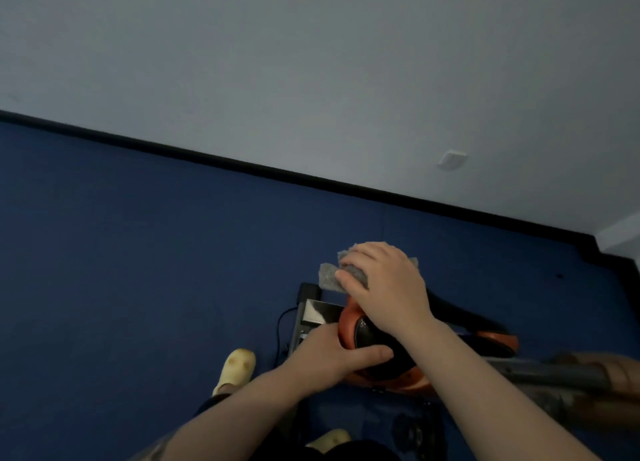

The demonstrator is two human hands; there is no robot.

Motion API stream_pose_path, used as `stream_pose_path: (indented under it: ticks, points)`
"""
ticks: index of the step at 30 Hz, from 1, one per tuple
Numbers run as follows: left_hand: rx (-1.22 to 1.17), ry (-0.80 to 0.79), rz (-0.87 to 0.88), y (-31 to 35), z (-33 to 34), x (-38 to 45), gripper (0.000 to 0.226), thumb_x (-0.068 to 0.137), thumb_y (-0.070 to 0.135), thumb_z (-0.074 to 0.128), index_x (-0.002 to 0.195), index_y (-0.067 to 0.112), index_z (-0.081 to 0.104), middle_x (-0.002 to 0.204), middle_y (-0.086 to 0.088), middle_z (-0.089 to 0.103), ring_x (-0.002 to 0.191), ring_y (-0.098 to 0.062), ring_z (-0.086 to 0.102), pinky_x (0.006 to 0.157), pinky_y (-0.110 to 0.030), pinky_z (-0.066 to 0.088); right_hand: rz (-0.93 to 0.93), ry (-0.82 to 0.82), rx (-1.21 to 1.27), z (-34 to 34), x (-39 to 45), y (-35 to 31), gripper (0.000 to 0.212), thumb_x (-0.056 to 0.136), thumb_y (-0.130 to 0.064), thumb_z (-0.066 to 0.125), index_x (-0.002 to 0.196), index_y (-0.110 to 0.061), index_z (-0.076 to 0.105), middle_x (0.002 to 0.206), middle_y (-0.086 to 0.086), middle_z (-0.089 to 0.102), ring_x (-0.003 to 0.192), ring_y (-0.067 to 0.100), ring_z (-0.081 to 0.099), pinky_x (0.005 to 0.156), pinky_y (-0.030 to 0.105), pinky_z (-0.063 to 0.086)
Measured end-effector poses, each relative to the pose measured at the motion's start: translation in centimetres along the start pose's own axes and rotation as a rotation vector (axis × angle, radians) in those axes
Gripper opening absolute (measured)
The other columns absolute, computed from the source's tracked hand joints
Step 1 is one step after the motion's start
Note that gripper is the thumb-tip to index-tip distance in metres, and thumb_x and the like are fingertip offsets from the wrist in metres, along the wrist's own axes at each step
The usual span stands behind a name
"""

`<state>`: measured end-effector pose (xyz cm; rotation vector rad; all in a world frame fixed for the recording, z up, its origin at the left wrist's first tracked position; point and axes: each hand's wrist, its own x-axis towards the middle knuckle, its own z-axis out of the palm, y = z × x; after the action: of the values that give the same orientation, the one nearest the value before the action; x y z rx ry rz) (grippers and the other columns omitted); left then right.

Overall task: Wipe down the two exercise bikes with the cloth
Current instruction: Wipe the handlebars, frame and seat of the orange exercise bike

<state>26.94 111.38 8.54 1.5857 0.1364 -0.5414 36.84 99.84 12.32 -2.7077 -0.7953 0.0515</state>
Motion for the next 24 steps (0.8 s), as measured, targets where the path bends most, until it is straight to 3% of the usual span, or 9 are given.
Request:
stream_pose_path:
  ticks: [5, 9, 13, 17, 21, 24]
  points:
    - [0.337, -0.062, 0.056, 0.6, -4.2, 0.9, 0.058, 0.056, 0.071, 0.079, 0.097, 0.034, 0.064, 0.093, 0.016, 0.071, 0.087, 0.000, 0.066, 0.081, -0.025, 0.056, 0.113, 0.021, -0.024, -0.1, -1.9, -1.4, 0.050, 0.097, -0.049, 0.044, 0.144, -0.032, 0.045, 0.155, -0.009, 0.034, 0.144, 0.011, 0.022, 0.121, 0.032, 0.009]
    - [0.488, -0.116, 0.118, 1.3, -9.7, 2.3, 0.036, 0.071, 0.048, 0.082, 0.100, 0.038, 0.063, 0.100, 0.015, 0.068, 0.094, 0.005, 0.062, 0.087, -0.020, 0.052, 0.326, 0.191, 0.024, 1.0, -2.8, -4.1, 0.052, 0.100, -0.031, 0.049, 0.150, -0.026, 0.037, 0.156, -0.007, 0.033, 0.146, 0.009, 0.023, 0.121, 0.031, 0.017]
    - [0.552, -0.126, 0.147, 1.3, -14.9, 3.3, 0.016, 0.085, 0.031, 0.074, 0.099, 0.035, 0.065, 0.097, 0.014, 0.069, 0.091, 0.005, 0.062, 0.080, -0.011, 0.045, 0.431, 0.299, 0.062, 2.8, -2.3, -8.2, 0.063, 0.094, -0.007, 0.056, 0.151, -0.020, 0.034, 0.153, -0.006, 0.039, 0.142, 0.006, 0.032, 0.119, 0.026, 0.019]
    - [0.632, -0.188, 0.153, 0.5, -18.6, 4.4, 0.015, 0.097, 0.016, 0.056, 0.102, 0.025, 0.067, 0.103, 0.013, 0.068, 0.097, -0.001, 0.061, 0.086, -0.017, 0.047, 0.482, 0.319, 0.334, 6.2, -1.0, -11.9, 0.057, 0.098, -0.007, 0.051, 0.150, -0.022, 0.035, 0.155, -0.011, 0.032, 0.141, 0.001, 0.031, 0.113, 0.011, 0.023]
    - [0.709, -0.255, 0.164, -0.3, -20.6, 5.4, 0.025, 0.100, 0.011, 0.048, 0.101, 0.030, 0.064, 0.105, 0.016, 0.065, 0.100, 0.001, 0.058, 0.080, -0.005, 0.041, 0.881, 0.498, 0.708, 10.6, -2.3, -14.0, 0.046, 0.101, -0.011, 0.048, 0.143, -0.026, 0.044, 0.144, -0.006, 0.049, 0.130, 0.008, 0.047, 0.108, 0.026, 0.040]
    - [0.759, -0.357, 0.156, -1.1, -20.9, 5.9, 0.026, 0.101, 0.012, 0.046, 0.105, 0.030, 0.065, 0.107, 0.012, 0.066, 0.099, -0.005, 0.060, 0.078, -0.008, 0.044, 1.213, 0.775, 0.740, 12.7, -3.0, -14.8, 0.039, 0.101, -0.015, 0.049, 0.139, -0.022, 0.051, 0.132, -0.003, 0.058, 0.119, 0.012, 0.055, 0.095, 0.020, 0.042]
